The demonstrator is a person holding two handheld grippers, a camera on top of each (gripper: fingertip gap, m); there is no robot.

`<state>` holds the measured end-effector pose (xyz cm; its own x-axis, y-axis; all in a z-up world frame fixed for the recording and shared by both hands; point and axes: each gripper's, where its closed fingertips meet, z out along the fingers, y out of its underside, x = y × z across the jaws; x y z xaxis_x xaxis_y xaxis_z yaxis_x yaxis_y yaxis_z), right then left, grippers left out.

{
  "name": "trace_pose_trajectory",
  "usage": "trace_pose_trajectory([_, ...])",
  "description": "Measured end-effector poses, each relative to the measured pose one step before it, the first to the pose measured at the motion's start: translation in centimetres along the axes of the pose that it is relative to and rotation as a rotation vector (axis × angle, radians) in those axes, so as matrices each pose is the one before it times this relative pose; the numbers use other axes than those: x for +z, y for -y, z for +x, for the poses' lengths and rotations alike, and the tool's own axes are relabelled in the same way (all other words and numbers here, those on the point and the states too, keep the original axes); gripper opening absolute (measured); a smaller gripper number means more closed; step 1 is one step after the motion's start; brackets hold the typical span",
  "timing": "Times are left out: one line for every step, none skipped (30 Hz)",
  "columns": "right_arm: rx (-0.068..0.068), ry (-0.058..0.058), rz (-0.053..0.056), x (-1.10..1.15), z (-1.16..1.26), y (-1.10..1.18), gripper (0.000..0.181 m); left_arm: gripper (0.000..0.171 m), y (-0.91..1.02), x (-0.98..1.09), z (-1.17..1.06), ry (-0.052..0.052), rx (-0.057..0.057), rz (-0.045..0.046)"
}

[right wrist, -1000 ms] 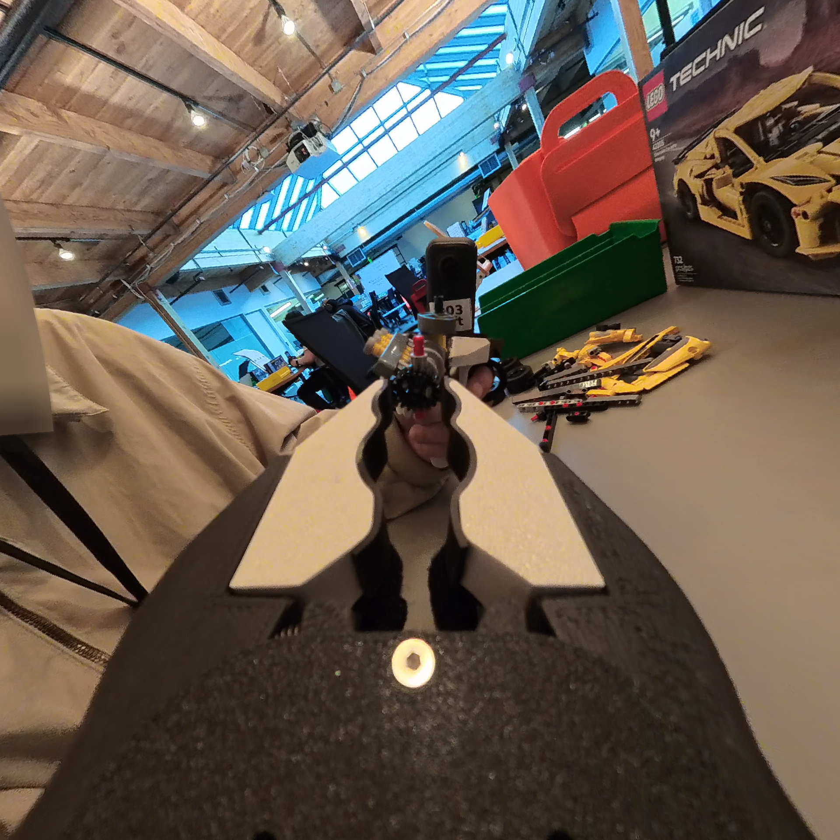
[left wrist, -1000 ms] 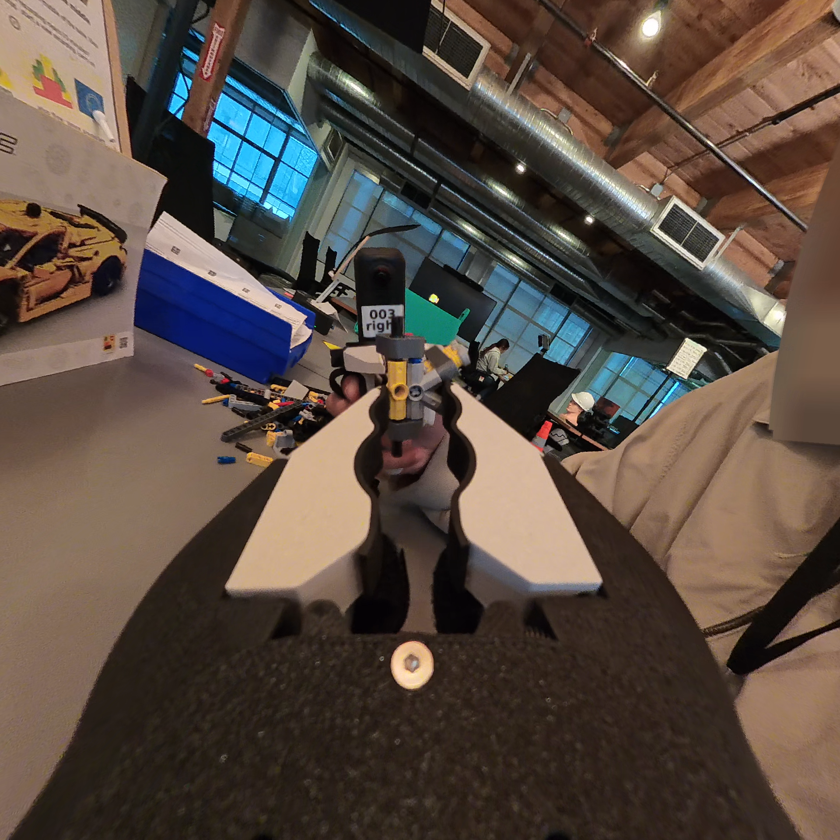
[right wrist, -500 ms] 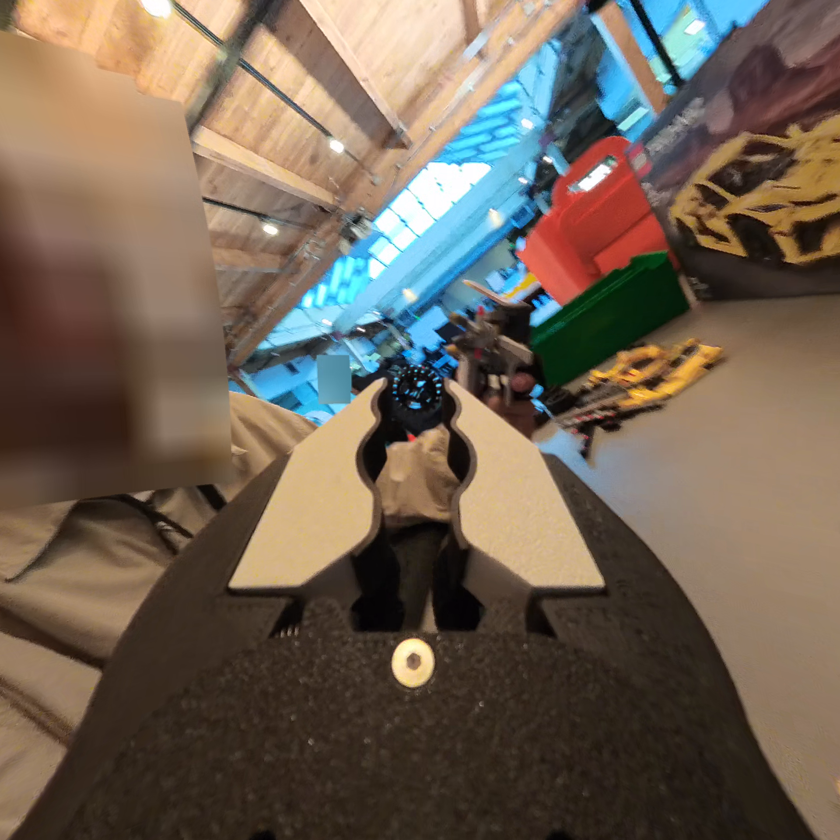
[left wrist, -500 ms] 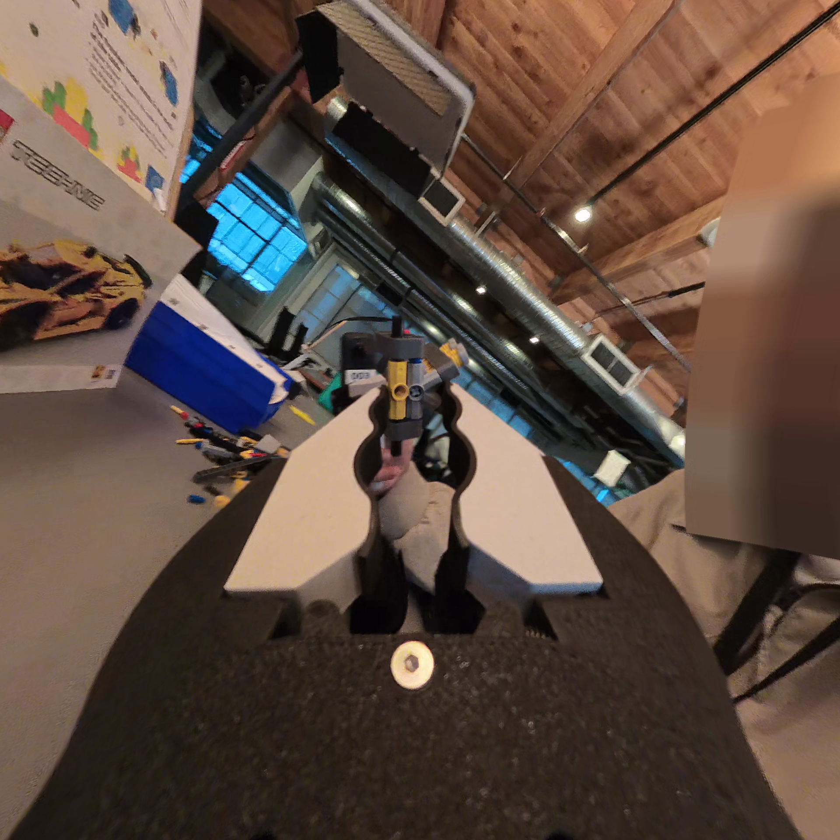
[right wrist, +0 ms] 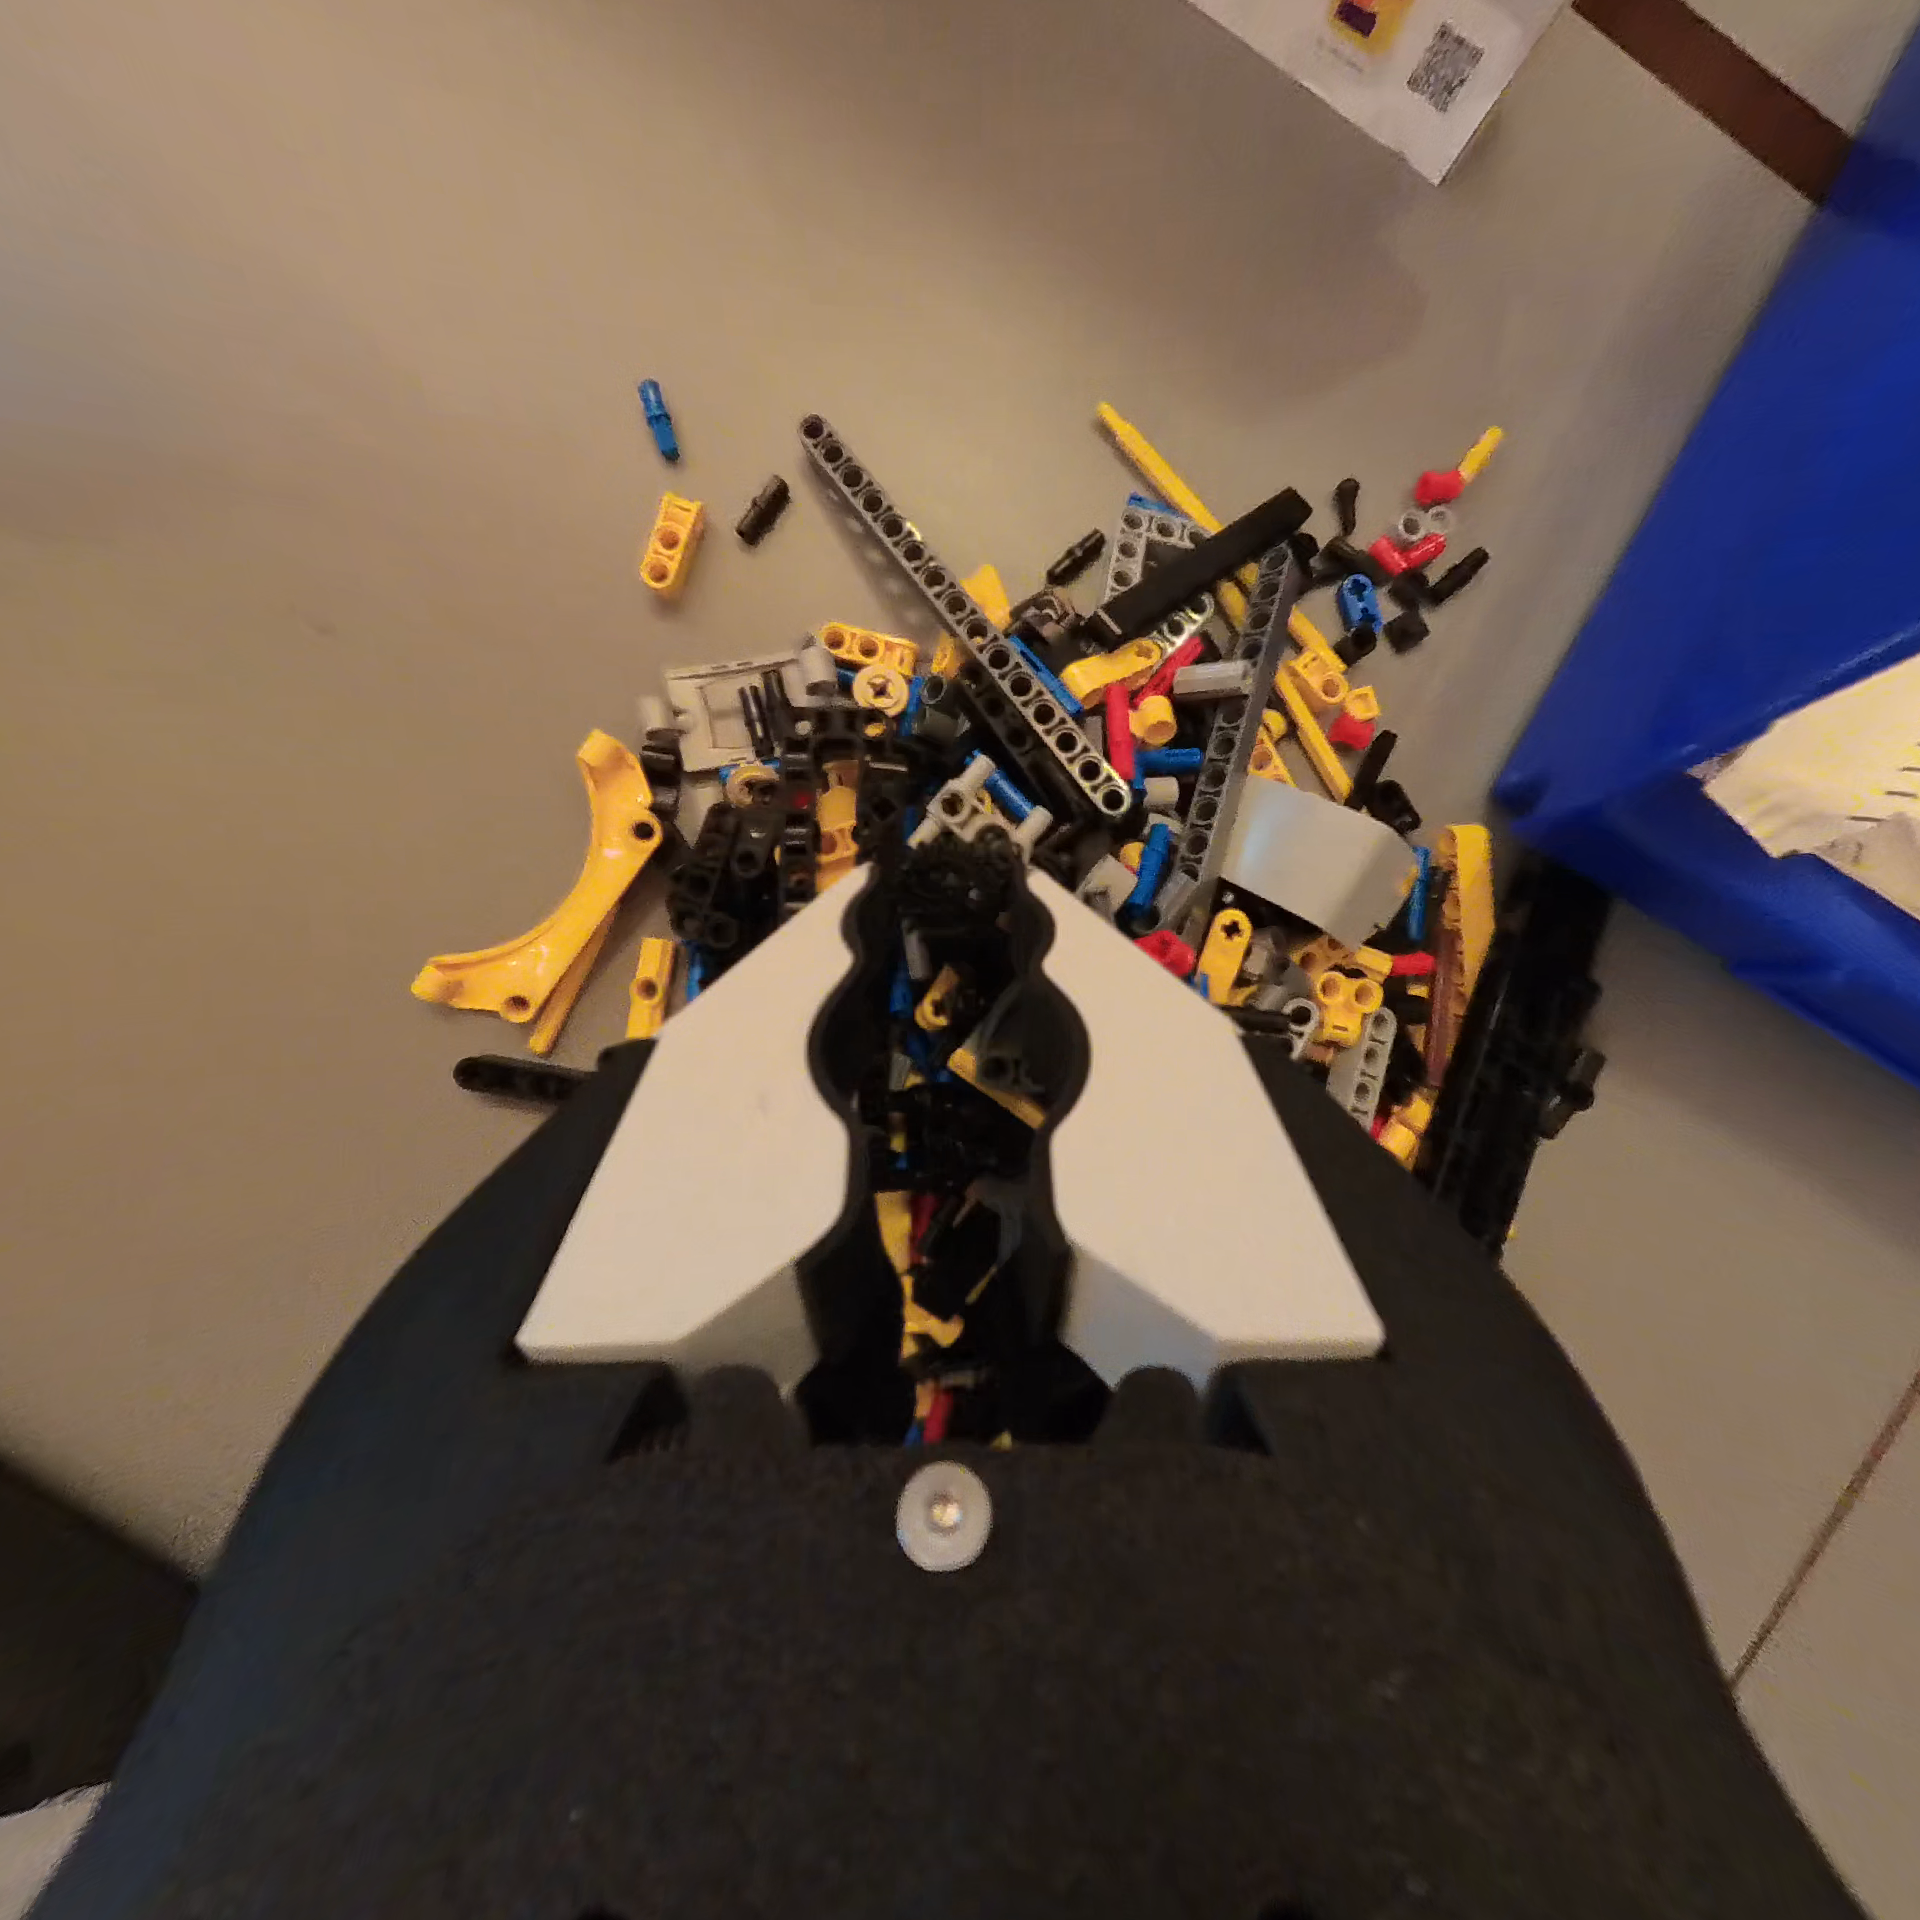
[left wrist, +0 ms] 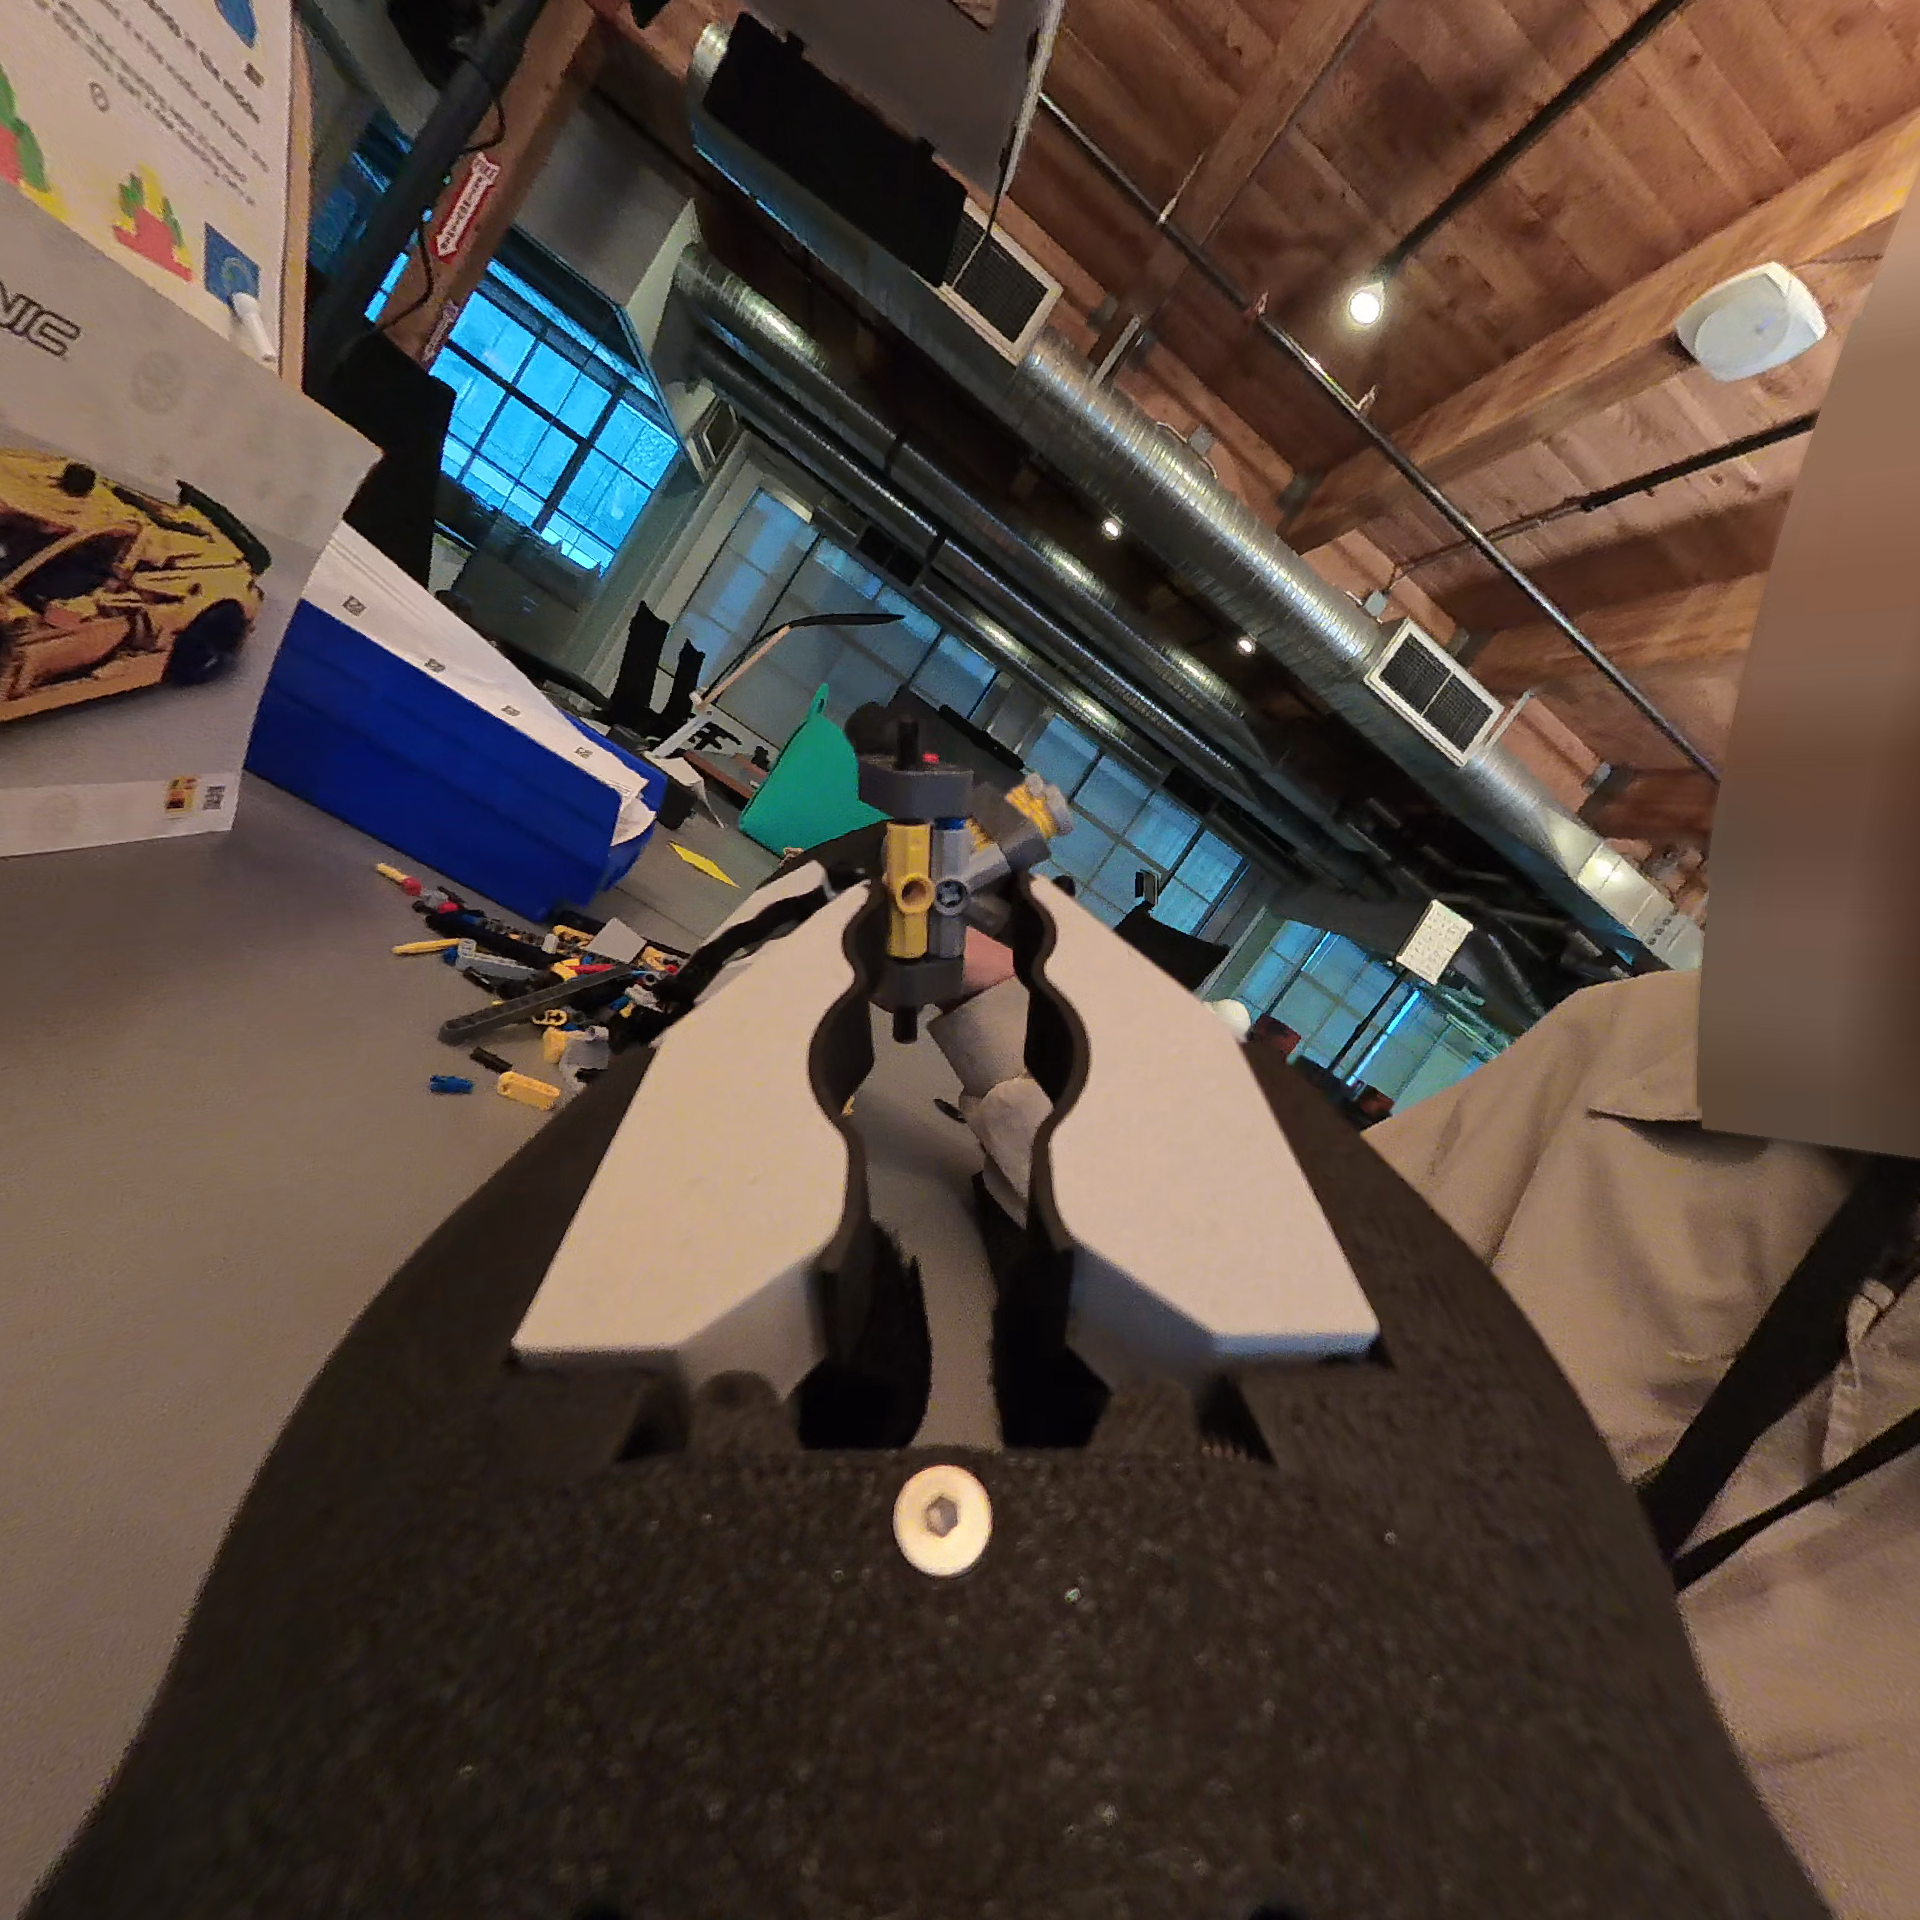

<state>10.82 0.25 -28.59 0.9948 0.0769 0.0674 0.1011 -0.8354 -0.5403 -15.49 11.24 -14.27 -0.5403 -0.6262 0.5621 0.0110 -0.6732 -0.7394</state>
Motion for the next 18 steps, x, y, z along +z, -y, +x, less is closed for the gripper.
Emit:
trace_pose_trajectory([0.0019,0.0060,0.0046,0.218,0.007,0.137,0.026,0.023,-0.100,0.050,0.041,-0.0045,-0.0053,-0.00606])
trace_pose_trajectory([0.0046,0.0018,0.0152,0.182,0.047,0.358,0.030,0.023,-0.093,0.048,-0.027,-0.0019,-0.0098,-0.00391])
trace_pose_trajectory([-0.0022,0.0195,0.0295,0.130,-0.315,0.661,0.034,0.023,-0.052,0.043,-0.057,-0.0010,-0.0108,0.00106])
trace_pose_trajectory([-0.0090,0.0342,0.0573,0.084,-0.751,1.240,0.035,0.023,-0.048,0.060,-0.037,-0.0039,-0.0122,0.00271])
trace_pose_trajectory([-0.0147,0.0750,0.0927,0.074,-1.667,1.924,0.035,0.023,-0.070,0.095,0.007,-0.0063,-0.0117,0.00144])
trace_pose_trajectory([-0.0211,0.1186,0.1163,0.122,-2.564,2.398,0.035,0.023,-0.167,0.146,0.021,-0.0058,-0.0065,-0.00369])
trace_pose_trajectory([-0.0208,0.1261,0.1132,0.295,-2.756,2.342,0.034,0.023,-0.286,0.181,-0.016,-0.0015,0.0002,-0.01240])
trace_pose_trajectory([-0.0119,0.1311,0.1090,0.462,-2.798,2.239,0.033,0.023,-0.366,0.210,-0.046,0.0028,0.0049,-0.01804])
trace_pose_trajectory([0.0097,0.1290,0.1115,0.640,-2.598,2.132,0.031,0.023,-0.354,0.214,-0.043,0.0038,0.0075,-0.01607])
trace_pose_trajectory([0.0296,0.1232,0.0949,0.860,-2.237,1.639,0.031,0.023,-0.244,0.191,0.037,0.0002,0.0059,-0.00914])
trace_pose_trajectory([0.0399,0.1075,0.0599,0.984,-1.772,0.888,0.033,0.023,-0.195,0.170,0.103,-0.0051,-0.0002,-0.00554])
trace_pose_trajectory([0.0369,0.0777,0.0230,1.014,-1.186,0.163,0.040,0.023,-0.141,0.135,0.110,-0.0058,-0.0018,-0.00397])
trace_pose_trajectory([0.0193,0.0327,-0.0179,0.875,-0.450,-0.481,0.044,0.023,-0.127,0.110,0.115,-0.0053,0.0018,-0.00285])
trace_pose_trajectory([0.0073,0.0132,-0.0114,0.666,-0.137,-0.413,0.044,0.023,-0.134,0.097,0.107,-0.0041,0.0045,-0.00546])
trace_pose_trajectory([0.0090,0.0253,0.0038,0.522,-0.323,-0.202,0.042,0.023,-0.160,0.098,0.064,-0.0006,0.0069,-0.00913])
trace_pose_trajectory([0.0185,0.0372,0.0088,0.374,-0.440,-0.015,0.037,0.023,-0.184,0.091,0.068,0.0003,0.0079,-0.01220])
trace_pose_trajectory([0.0227,0.0243,0.0084,0.212,-0.212,0.058,0.035,0.023,-0.187,0.081,0.071,-0.0008,0.0055,-0.01247])
trace_pose_trajectory([0.0156,0.0200,0.0033,0.090,-0.145,-0.020,0.032,0.023,-0.124,0.074,0.071,-0.0017,0.0024,-0.00827])
